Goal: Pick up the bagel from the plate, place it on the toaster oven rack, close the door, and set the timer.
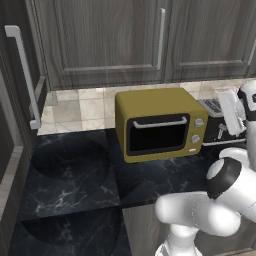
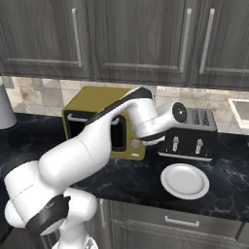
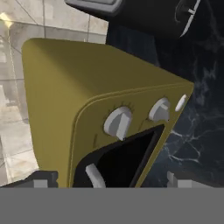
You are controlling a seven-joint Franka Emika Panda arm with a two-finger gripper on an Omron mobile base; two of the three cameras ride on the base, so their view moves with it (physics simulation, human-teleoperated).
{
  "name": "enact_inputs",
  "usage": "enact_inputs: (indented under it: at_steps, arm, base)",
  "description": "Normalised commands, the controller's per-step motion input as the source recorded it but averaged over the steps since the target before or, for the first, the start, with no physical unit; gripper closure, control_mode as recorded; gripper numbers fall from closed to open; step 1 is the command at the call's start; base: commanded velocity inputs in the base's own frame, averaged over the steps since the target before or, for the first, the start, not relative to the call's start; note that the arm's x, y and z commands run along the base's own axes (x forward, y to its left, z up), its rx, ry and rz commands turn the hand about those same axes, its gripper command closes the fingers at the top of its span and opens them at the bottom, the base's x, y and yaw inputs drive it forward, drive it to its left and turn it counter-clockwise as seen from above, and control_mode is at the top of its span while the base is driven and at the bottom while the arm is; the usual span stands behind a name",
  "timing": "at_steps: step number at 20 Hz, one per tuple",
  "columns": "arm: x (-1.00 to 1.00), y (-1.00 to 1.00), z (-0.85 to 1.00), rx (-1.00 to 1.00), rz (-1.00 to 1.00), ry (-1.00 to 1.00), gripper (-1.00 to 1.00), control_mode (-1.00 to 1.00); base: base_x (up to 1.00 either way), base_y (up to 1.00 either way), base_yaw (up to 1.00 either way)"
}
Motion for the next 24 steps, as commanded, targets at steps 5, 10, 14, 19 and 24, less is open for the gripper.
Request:
enact_inputs:
  at_steps: [5,10,14,19,24]
  arm:
    - [-0.72,0.27,-0.05,-0.11,0.09,-0.18,-1.00,-1.00]
    - [-0.03,0.00,-0.11,-0.08,0.21,-0.03,-1.00,-1.00]
    - [0.01,-0.09,-0.19,-0.04,0.34,0.00,-1.00,-1.00]
    - [0.00,-0.31,-0.16,-0.03,0.40,-0.01,-1.00,-1.00]
    - [0.02,-0.14,-0.12,-0.04,0.34,-0.05,-1.00,-1.00]
  base:
    - [0.00,0.00,0.00]
    - [0.00,0.00,0.00]
    - [0.00,0.00,0.00]
    - [0.00,0.00,0.00]
    - [0.00,0.00,0.00]
